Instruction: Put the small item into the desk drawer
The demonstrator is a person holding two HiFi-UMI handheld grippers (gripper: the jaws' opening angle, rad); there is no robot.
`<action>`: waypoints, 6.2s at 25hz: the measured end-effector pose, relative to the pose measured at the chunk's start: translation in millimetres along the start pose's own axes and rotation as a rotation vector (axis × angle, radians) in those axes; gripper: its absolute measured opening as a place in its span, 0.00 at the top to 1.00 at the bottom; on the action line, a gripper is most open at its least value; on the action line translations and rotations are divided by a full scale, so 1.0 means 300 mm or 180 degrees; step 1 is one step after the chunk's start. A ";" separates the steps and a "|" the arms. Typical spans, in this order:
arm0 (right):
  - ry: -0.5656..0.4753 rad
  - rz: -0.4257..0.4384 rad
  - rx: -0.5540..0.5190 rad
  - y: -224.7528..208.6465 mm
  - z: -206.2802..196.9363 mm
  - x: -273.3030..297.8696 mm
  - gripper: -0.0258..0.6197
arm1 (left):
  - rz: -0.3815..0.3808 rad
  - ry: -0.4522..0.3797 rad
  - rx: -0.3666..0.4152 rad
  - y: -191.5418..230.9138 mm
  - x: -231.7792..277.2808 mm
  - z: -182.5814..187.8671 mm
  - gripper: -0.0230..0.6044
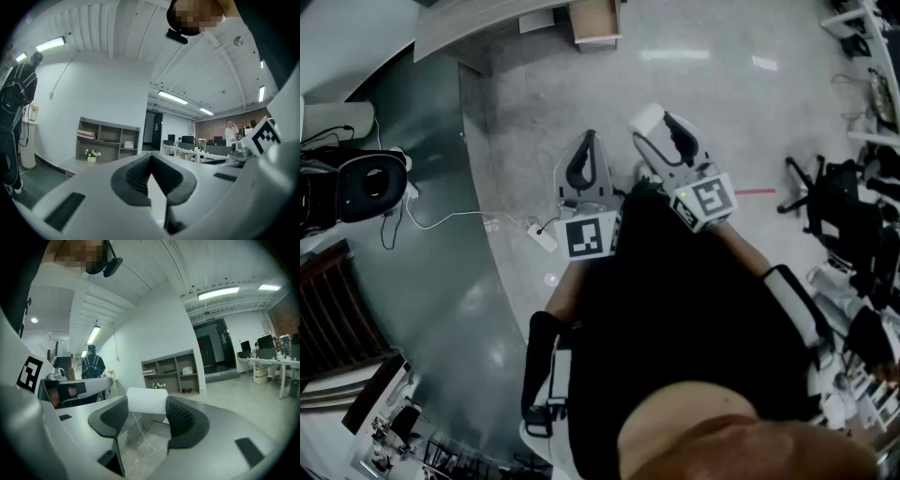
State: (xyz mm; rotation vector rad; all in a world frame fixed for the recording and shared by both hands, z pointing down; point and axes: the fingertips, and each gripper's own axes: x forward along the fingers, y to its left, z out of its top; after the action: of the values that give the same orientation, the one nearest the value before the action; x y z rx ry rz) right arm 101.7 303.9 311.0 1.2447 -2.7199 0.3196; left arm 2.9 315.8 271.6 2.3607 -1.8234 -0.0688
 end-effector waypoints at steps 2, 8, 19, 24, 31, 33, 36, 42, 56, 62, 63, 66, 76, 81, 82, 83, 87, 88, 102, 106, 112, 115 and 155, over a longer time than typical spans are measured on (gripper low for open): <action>-0.0010 0.0005 -0.0014 0.006 0.000 0.007 0.57 | 0.0001 -0.0007 -0.0011 0.010 0.000 -0.001 0.97; -0.0014 -0.0019 -0.0018 0.021 -0.002 0.008 0.57 | -0.0015 -0.0009 -0.0018 0.021 -0.012 -0.002 0.97; 0.0009 -0.0069 0.0064 0.081 -0.008 0.054 0.57 | -0.0048 0.0013 -0.0095 0.102 -0.047 -0.010 0.97; 0.0016 -0.0144 0.0097 0.122 -0.019 0.086 0.57 | -0.0096 0.0033 -0.0105 0.161 -0.067 -0.019 0.97; 0.0021 -0.0247 0.0098 0.179 -0.040 0.118 0.57 | -0.0185 0.0051 -0.0140 0.221 -0.101 -0.035 0.97; 0.0032 -0.0261 0.0092 0.181 -0.039 0.118 0.57 | -0.0183 0.0058 -0.0148 0.228 -0.105 -0.037 0.97; 0.0044 -0.0272 0.0081 0.172 -0.038 0.122 0.57 | -0.0160 0.0069 -0.0175 0.234 -0.104 -0.040 0.97; 0.0022 -0.0278 0.0096 0.117 -0.035 0.167 0.57 | -0.0121 0.0081 -0.0190 0.243 -0.060 -0.055 0.97; 0.0066 -0.0183 0.0104 -0.138 0.018 0.369 0.57 | -0.0011 0.0166 -0.0170 0.252 0.254 -0.054 0.97; 0.0088 -0.0138 0.0112 -0.299 0.060 0.472 0.57 | 0.0017 0.0229 -0.0158 0.241 0.456 -0.052 0.97; 0.0093 -0.0126 0.0107 -0.327 0.066 0.490 0.57 | 0.0025 0.0236 -0.0161 0.237 0.490 -0.050 0.97; 0.0097 -0.0078 0.0093 -0.404 0.087 0.545 0.57 | 0.0062 0.0252 -0.0141 0.231 0.580 -0.045 0.97; 0.0162 0.0095 0.0039 -0.623 0.104 0.668 0.57 | 0.0257 0.0288 -0.0101 0.191 0.813 -0.042 0.97; 0.0195 0.0140 0.0047 -0.704 0.087 0.718 0.57 | 0.0341 0.0305 -0.0113 0.177 0.877 -0.048 0.97; 0.0206 0.0143 0.0055 -0.712 0.080 0.730 0.57 | 0.0344 0.0311 -0.0107 0.180 0.887 -0.049 0.97; 0.0215 0.0147 0.0059 -0.718 0.074 0.744 0.57 | 0.0346 0.0314 -0.0099 0.184 0.896 -0.050 0.97; 0.0287 0.0112 0.0125 -0.748 0.050 0.789 0.57 | 0.0346 0.0315 -0.0088 0.188 0.934 -0.053 0.97; 0.0321 0.0081 0.0151 -0.758 0.039 0.796 0.57 | 0.0335 0.0320 -0.0091 0.188 0.944 -0.057 0.97; 0.0463 -0.0095 0.0187 -0.819 -0.021 0.971 0.57 | 0.0235 0.0433 -0.0127 0.322 1.087 -0.089 0.97; 0.0487 -0.0104 0.0141 -0.811 -0.029 1.040 0.57 | 0.0213 0.0487 -0.0163 0.384 1.121 -0.100 0.97; 0.0613 -0.0192 0.0284 -0.812 -0.055 1.158 0.57 | 0.0167 0.0551 -0.0205 0.473 1.201 -0.123 0.97; 0.0694 -0.0258 0.0233 -0.832 -0.107 1.193 0.57 | 0.0150 0.0602 -0.0236 0.504 1.222 -0.142 0.97; 0.2209 -0.1017 0.0568 -1.063 -1.045 1.720 0.57 | 0.0107 0.1108 -0.0432 0.895 1.462 -0.413 0.97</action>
State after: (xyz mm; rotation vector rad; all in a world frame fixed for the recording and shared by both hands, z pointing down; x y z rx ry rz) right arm 18.3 -199.1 765.4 1.2757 -1.9132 0.7929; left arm -125.3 -161.3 461.1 2.0932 -1.6356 0.2030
